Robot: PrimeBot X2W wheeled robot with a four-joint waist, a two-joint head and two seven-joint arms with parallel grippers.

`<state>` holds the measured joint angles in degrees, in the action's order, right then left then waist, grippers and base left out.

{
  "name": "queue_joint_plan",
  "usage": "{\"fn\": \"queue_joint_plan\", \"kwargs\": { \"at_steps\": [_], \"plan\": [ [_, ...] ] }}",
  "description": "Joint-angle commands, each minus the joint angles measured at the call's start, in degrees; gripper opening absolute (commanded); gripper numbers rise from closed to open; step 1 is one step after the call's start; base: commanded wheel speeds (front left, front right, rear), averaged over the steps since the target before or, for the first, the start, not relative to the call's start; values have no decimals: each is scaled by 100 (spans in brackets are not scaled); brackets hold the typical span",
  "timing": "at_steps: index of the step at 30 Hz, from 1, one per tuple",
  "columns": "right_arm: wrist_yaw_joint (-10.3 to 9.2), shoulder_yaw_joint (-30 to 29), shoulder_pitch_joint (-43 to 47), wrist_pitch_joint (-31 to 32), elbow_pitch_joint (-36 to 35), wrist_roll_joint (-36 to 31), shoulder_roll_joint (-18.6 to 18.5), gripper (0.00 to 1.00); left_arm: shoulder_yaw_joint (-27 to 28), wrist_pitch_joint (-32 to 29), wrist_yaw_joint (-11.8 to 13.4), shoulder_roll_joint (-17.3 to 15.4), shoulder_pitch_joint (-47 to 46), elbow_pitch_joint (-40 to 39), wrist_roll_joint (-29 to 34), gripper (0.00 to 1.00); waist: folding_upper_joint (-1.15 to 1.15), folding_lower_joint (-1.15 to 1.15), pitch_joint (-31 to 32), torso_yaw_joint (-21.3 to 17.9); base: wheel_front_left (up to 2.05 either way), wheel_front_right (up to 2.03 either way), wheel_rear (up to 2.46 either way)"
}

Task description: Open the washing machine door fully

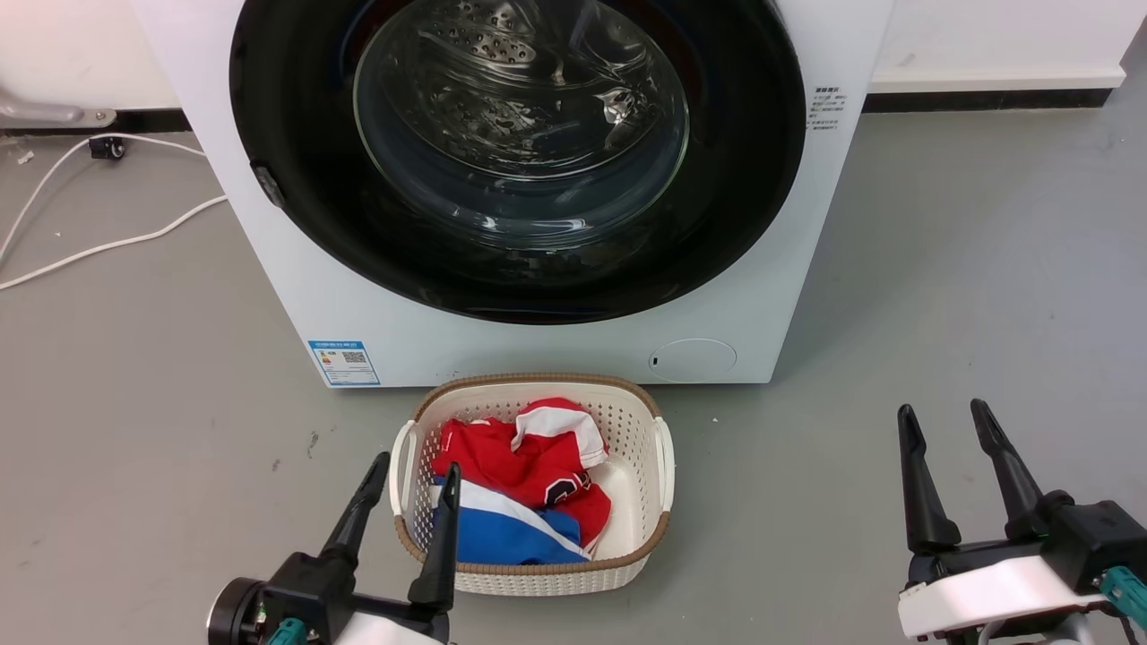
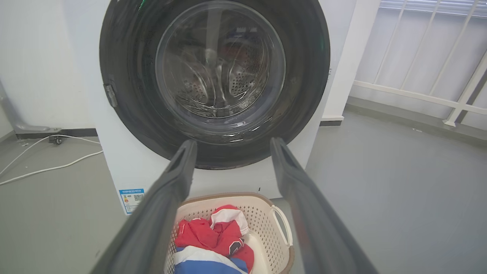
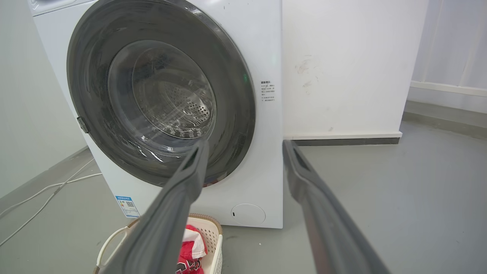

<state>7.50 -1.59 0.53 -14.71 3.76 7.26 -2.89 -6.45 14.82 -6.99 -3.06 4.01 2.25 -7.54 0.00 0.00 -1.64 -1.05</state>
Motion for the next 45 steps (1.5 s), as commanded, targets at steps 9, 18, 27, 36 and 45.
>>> {"fn": "queue_joint_plan", "kwargs": {
  "at_steps": [9, 18, 27, 36, 45],
  "plan": [
    [-2, -9, 6, -51, 57, -161, 3, 100, 18, 41, -34, 20, 12, 57, 70, 100, 0, 0, 10, -2, 0, 0, 0],
    [-2, -11, 42, -51, 66, -169, 3, 100, -2, 41, -43, 21, 31, 54, -10, 100, 0, 0, 28, 30, 0, 0, 0],
    [-2, -108, -166, -51, 112, 366, 4, 0, -12, 41, -47, 20, -66, 6, -25, 100, 0, 0, -182, 79, 0, 0, 0],
    [-2, -495, -915, -51, 614, 1246, 4, 0, -115, 41, -49, 20, -295, -58, 21, 100, 0, 0, -642, 164, 0, 0, 0],
    [-1, -1078, -2739, 1429, 1332, 2981, -501, 0, -200, 41, -50, 20, -604, -148, 21, 100, 0, 0, -1152, 276, 0, 0, 0]
  ]
}}
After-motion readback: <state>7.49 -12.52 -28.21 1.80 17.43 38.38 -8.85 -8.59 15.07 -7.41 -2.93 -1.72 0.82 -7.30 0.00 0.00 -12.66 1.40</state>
